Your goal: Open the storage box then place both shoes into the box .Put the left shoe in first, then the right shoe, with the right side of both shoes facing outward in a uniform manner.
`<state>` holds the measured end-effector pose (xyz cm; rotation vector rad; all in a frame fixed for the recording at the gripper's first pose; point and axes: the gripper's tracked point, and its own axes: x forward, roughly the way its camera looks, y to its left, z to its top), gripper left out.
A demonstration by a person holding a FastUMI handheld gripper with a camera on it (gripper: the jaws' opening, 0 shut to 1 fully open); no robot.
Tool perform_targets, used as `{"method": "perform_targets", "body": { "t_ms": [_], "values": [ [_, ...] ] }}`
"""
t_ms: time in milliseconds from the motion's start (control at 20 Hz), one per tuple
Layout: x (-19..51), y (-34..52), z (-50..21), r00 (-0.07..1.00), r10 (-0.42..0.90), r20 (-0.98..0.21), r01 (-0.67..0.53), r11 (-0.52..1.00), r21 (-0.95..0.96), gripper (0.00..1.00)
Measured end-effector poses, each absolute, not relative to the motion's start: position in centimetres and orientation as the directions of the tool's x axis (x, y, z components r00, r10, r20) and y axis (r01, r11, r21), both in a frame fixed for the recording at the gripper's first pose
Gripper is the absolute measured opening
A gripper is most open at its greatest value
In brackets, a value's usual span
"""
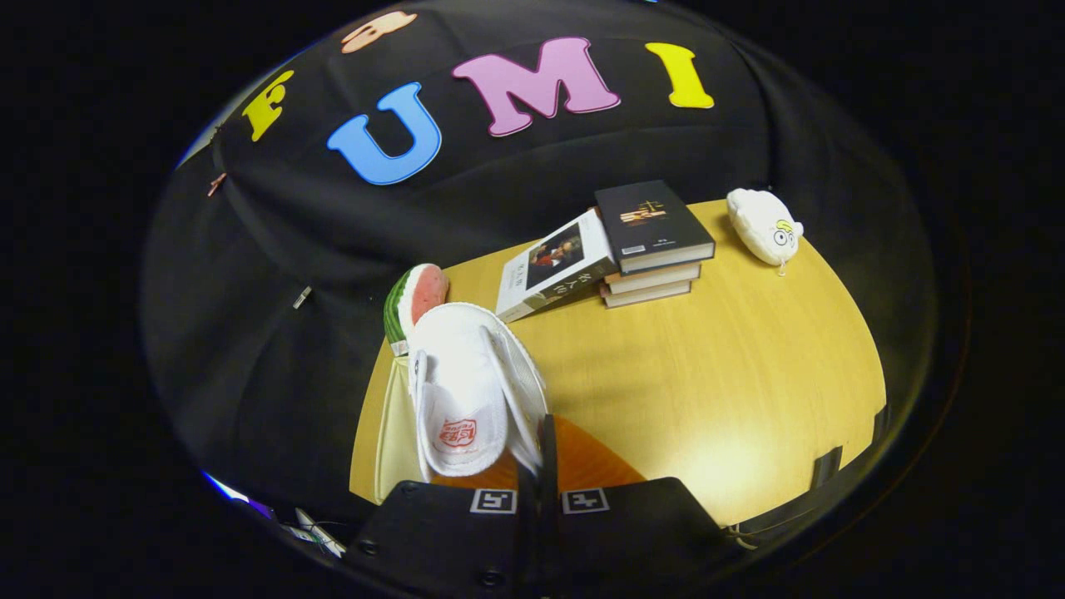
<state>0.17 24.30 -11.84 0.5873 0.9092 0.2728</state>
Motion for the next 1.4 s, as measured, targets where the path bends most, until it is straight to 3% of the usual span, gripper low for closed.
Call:
{"method": "perform_targets", "body": {
  "t_ms": [250,600,700,750,850,900,1050,1200,1400],
  "values": [
    [0.4,30.7,-13.7,0.529,0.426,-0.734,0.129,0.814,0.566,0.05],
    [0.3,31.5,-17.1,0.512,0.301,-0.805,0.196,0.871,0.45,0.05],
    [-0.3,33.4,-16.9,0.5,0.379,-0.779,0.164,0.842,0.514,0.18],
    [-0.7,34.0,-16.6,0.494,0.406,-0.769,0.161,0.826,0.54,0.42],
    [-0.9,33.6,-16.1,0.502,0.411,-0.761,0.158,0.821,0.548,0.62],
    [-1.1,33.5,-15.9,0.509,0.417,-0.753,0.155,0.816,0.556,0.63],
    [-1.0,32.5,-14.5,0.536,0.462,-0.707,0.127,0.783,0.609,0.85],
    [-0.4,29.7,-13.5,0.577,0.482,-0.659,0.108,0.755,0.647,0.96],
    [0.1,24.5,-12.9,0.655,0.466,-0.595,0.03,0.771,0.636,0.98]
  ]
}}
